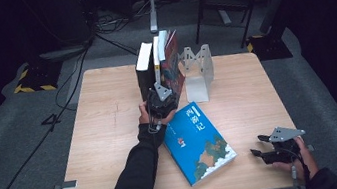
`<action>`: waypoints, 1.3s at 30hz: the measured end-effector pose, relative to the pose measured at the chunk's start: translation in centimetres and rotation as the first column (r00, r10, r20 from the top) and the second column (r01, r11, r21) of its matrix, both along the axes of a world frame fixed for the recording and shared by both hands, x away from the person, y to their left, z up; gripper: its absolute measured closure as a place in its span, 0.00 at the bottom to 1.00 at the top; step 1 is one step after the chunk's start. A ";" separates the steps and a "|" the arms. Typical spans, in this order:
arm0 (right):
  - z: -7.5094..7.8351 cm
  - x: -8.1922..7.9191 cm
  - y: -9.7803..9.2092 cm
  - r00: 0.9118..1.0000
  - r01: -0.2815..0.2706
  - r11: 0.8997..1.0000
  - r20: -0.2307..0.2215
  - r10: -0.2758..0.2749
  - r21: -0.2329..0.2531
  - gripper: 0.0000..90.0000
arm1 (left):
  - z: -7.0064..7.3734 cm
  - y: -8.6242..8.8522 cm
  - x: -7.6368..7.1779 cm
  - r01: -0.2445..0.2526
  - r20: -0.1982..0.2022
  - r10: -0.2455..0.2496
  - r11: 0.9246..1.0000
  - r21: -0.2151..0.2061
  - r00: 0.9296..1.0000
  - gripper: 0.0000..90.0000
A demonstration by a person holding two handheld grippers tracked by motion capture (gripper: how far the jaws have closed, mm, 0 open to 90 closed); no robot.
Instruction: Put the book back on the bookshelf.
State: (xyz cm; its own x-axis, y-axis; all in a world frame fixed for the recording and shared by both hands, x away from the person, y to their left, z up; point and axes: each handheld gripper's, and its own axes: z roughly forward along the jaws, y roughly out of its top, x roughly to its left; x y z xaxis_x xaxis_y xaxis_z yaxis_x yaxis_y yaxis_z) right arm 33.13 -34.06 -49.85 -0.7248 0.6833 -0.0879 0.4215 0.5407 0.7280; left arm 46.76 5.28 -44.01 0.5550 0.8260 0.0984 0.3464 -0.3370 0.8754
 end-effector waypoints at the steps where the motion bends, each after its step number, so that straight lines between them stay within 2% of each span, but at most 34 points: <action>1: 0.0 0.0 0.0 1.000 0.000 1.000 -0.001 0.000 0.002 0.40 | 0.1 0.0 -0.3 0.003 0.001 -0.003 1.000 0.015 1.000 0.69; 5: 0.0 0.0 0.0 1.000 -0.001 1.000 -0.004 0.001 0.003 0.40 | 0.3 0.1 -1.4 0.041 0.004 -0.041 0.998 0.043 0.999 0.69; 13: 0.0 0.0 0.0 1.000 -0.003 1.000 -0.005 0.003 0.003 0.40 | 0.6 1.0 -2.8 0.088 -0.012 -0.087 0.995 0.042 0.996 0.66; 15: 0.0 0.0 0.0 1.000 -0.006 1.000 -0.005 0.006 0.003 0.40 | 0.5 1.4 -3.5 0.115 -0.021 -0.114 0.992 0.058 0.993 0.64; 21: 0.0 0.0 0.0 1.000 -0.007 1.000 -0.006 0.007 0.003 0.40 | 0.4 2.4 -4.8 0.140 -0.028 -0.138 0.986 0.085 0.990 0.60; 24: 0.0 0.0 0.0 1.000 -0.006 1.000 -0.006 0.006 0.001 0.40 | 0.3 3.1 -5.5 0.147 -0.032 -0.145 0.982 0.115 0.989 0.58; 26: 0.0 0.0 0.0 1.000 -0.004 1.000 -0.006 0.004 0.003 0.40 | 0.1 3.6 -5.9 0.163 -0.040 -0.159 0.977 0.134 0.986 0.56; 28: 0.0 0.0 0.1 1.000 -0.004 1.000 -0.006 0.004 0.003 0.40 | 0.0 3.9 -6.2 0.171 -0.046 -0.166 0.976 0.135 0.985 0.55; 33: 0.0 0.0 0.0 1.000 -0.004 1.000 -0.007 0.004 0.002 0.40 | -0.2 4.8 -7.3 0.205 -0.058 -0.198 0.965 0.162 0.979 0.48; 37: 0.0 -0.1 0.1 1.000 -0.004 1.000 -0.008 0.004 0.003 0.40 | -0.8 5.5 -8.5 0.247 -0.079 -0.237 0.953 0.172 0.968 0.42; 39: 0.0 -0.1 0.1 1.000 -0.007 1.000 -0.006 0.007 0.000 0.40 | -1.3 5.7 -9.2 0.257 -0.094 -0.243 0.946 0.198 0.966 0.41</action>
